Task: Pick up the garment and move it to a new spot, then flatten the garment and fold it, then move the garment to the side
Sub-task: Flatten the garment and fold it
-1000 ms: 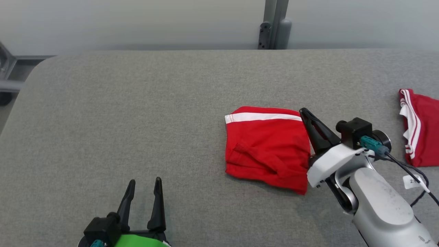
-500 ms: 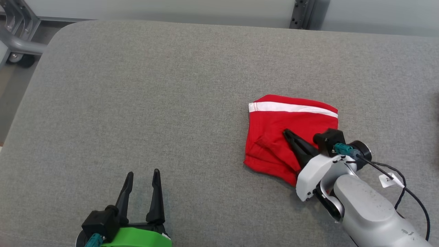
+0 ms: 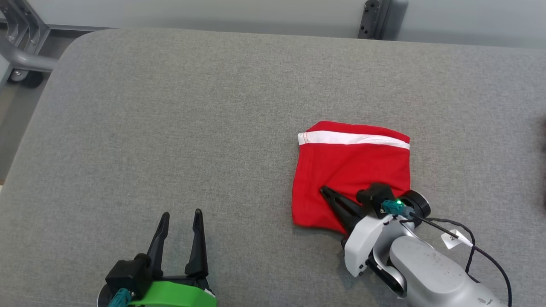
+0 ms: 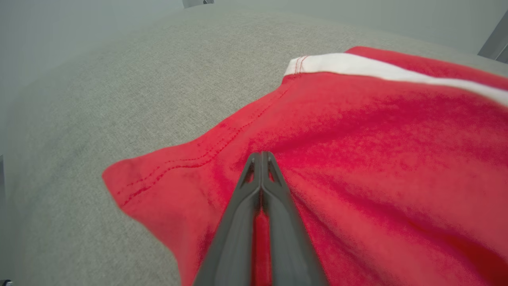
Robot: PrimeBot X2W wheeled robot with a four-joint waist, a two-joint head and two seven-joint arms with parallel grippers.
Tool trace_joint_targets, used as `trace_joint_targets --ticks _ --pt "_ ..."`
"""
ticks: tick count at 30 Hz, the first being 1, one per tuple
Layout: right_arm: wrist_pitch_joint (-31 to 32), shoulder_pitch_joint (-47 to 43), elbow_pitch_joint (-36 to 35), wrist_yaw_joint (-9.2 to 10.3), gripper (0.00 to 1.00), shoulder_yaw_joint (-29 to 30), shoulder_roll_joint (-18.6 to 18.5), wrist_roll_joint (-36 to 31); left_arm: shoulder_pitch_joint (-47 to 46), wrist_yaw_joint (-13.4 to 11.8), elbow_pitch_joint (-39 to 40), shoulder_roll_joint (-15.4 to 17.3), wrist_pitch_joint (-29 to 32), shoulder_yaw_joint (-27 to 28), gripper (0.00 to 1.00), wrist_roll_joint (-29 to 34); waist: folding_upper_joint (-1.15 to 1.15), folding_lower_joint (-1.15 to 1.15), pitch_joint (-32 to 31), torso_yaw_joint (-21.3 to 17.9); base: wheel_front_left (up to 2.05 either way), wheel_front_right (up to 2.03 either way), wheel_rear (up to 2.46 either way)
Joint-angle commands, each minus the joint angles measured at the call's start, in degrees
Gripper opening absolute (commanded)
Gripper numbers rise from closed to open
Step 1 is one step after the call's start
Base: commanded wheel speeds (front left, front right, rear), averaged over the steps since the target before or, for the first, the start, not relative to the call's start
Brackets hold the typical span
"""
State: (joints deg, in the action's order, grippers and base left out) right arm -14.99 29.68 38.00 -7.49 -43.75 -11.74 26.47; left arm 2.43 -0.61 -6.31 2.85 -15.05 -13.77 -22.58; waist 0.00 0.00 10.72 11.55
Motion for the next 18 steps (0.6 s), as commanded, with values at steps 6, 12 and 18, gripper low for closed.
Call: trace_joint_targets --ticks 6,12,18 --pt "-0.23 -1.49 0.11 0.00 0.00 -1.58 0.17 -0.62 0.59 -0.59 0.05 0.10 -0.14 -0.18 1.00 -0.83 0.00 0.00 -0.72 1.29 0.00 0.00 0.00" --pt "-0.23 -2.87 0.03 0.01 0.00 -3.34 0.39 -1.42 1.55 -0.83 0.06 0.10 -0.14 0.31 1.00 -0.69 0.00 0.00 -1.68 1.26 0.00 0.00 0.00" --pt "-0.23 -4.42 -0.95 0.01 0.00 -3.89 0.31 -0.72 3.06 -0.90 0.21 0.10 -0.14 1.28 1.00 -0.43 0.00 0.00 -3.86 -1.09 0.00 0.00 0.00"
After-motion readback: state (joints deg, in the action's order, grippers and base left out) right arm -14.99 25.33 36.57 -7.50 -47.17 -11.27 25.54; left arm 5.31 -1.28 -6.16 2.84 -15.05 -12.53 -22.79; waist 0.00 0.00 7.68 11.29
